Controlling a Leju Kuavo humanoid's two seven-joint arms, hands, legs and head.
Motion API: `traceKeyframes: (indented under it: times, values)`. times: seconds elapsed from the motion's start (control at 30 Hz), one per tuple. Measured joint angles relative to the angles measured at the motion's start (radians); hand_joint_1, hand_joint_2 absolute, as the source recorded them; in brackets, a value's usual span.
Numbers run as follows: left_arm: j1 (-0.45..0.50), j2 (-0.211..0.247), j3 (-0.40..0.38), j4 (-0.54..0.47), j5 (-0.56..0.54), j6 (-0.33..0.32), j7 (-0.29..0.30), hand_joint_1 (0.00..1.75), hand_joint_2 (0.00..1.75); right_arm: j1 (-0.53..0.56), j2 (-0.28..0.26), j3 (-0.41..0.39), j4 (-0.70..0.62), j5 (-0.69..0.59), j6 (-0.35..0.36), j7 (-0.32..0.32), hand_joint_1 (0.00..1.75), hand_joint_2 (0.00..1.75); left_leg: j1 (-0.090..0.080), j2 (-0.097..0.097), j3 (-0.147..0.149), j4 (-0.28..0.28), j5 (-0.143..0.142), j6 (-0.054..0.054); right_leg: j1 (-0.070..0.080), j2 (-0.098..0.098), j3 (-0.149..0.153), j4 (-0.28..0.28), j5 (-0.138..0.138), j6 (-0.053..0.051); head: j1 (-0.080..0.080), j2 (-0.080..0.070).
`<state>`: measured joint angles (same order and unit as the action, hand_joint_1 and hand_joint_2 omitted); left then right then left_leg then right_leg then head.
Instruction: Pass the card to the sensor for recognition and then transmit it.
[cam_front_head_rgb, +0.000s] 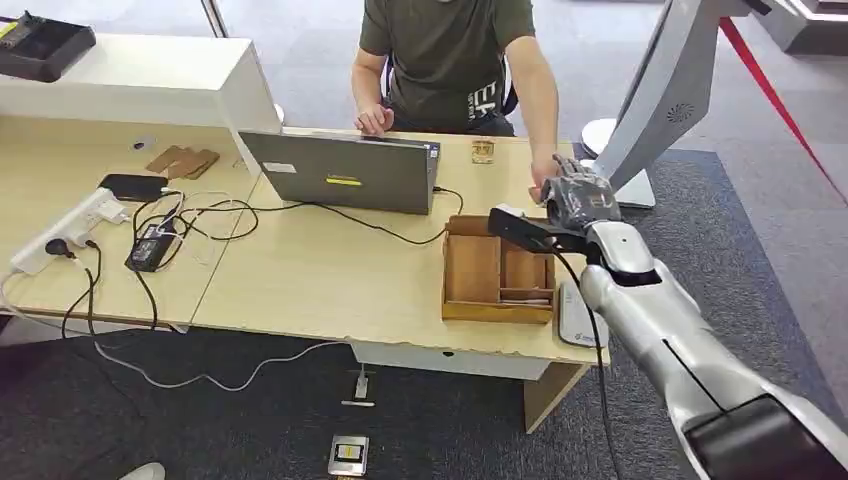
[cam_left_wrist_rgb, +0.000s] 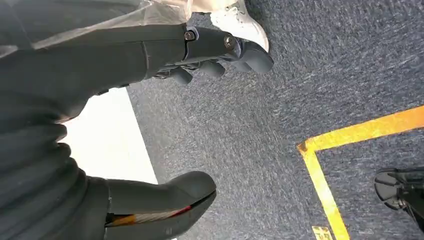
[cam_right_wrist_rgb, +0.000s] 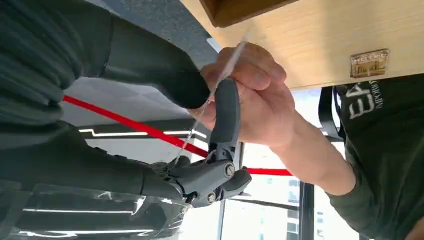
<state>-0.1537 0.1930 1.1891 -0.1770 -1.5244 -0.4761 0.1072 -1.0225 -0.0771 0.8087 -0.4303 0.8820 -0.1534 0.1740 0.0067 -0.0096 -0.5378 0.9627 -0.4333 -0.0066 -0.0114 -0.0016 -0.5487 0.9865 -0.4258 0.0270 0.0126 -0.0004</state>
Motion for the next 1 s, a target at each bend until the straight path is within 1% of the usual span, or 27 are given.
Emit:
traceKeyframes:
  times: [0.3,0.43,0.57,0.63,0.77,0.87,1.0]
  values:
    - [0.001,0.0,0.0,0.0,0.0,0.0,0.005,0.0,1.75,-0.003,-0.003,0.006,0.009,0.0,-0.02,0.008,1.75,1.75,0.0,0.0,0.0,0.0,0.0,0.0,0.0,0.0,0.0,0.0,0.0,0.0,0.0,0.0]
    - [0.001,0.0,0.0,0.0,0.0,0.0,0.005,0.0,1.75,-0.003,-0.007,0.003,0.009,-0.031,-0.035,-0.009,1.75,1.75,0.0,0.0,0.0,0.0,0.0,0.0,0.0,0.0,0.0,0.0,0.0,0.0,0.0,0.0]
    - [0.001,0.0,0.0,0.0,0.0,0.0,0.006,0.0,1.75,-0.003,-0.009,-0.012,0.009,-0.097,-0.053,-0.045,1.75,1.75,0.0,0.0,0.0,0.0,0.0,0.0,0.0,0.0,0.0,0.0,0.0,0.0,0.0,0.0]
    - [0.001,0.0,0.0,0.0,0.0,0.0,0.006,0.0,1.75,0.0,-0.013,-0.021,0.009,-0.148,-0.065,-0.069,1.75,1.75,0.0,0.0,0.0,0.0,0.0,0.0,0.0,0.0,0.0,0.0,0.0,0.0,0.0,0.0]
    - [0.002,0.0,0.0,0.0,0.001,0.0,0.013,0.0,1.75,0.032,-0.028,-0.07,-0.001,-0.281,-0.102,-0.125,1.75,1.75,0.0,0.0,0.0,0.0,0.0,0.0,0.0,0.0,0.0,-0.001,0.0,0.0,0.0,0.0]
    - [0.002,0.0,0.0,0.0,0.001,0.0,0.018,0.0,1.75,0.071,-0.048,-0.105,-0.018,-0.366,-0.127,-0.15,1.75,1.75,0.0,0.0,0.001,0.0,0.0,0.0,0.0,0.0,0.0,-0.001,0.0,0.0,0.0,0.0]
    - [0.002,0.0,0.003,0.0,0.001,0.0,0.024,0.0,1.75,0.141,-0.088,-0.156,-0.043,-0.438,-0.155,-0.158,1.75,1.75,0.0,0.0,0.001,0.0,0.0,0.0,0.0,0.0,0.001,-0.002,0.0,0.0,0.0,0.0]
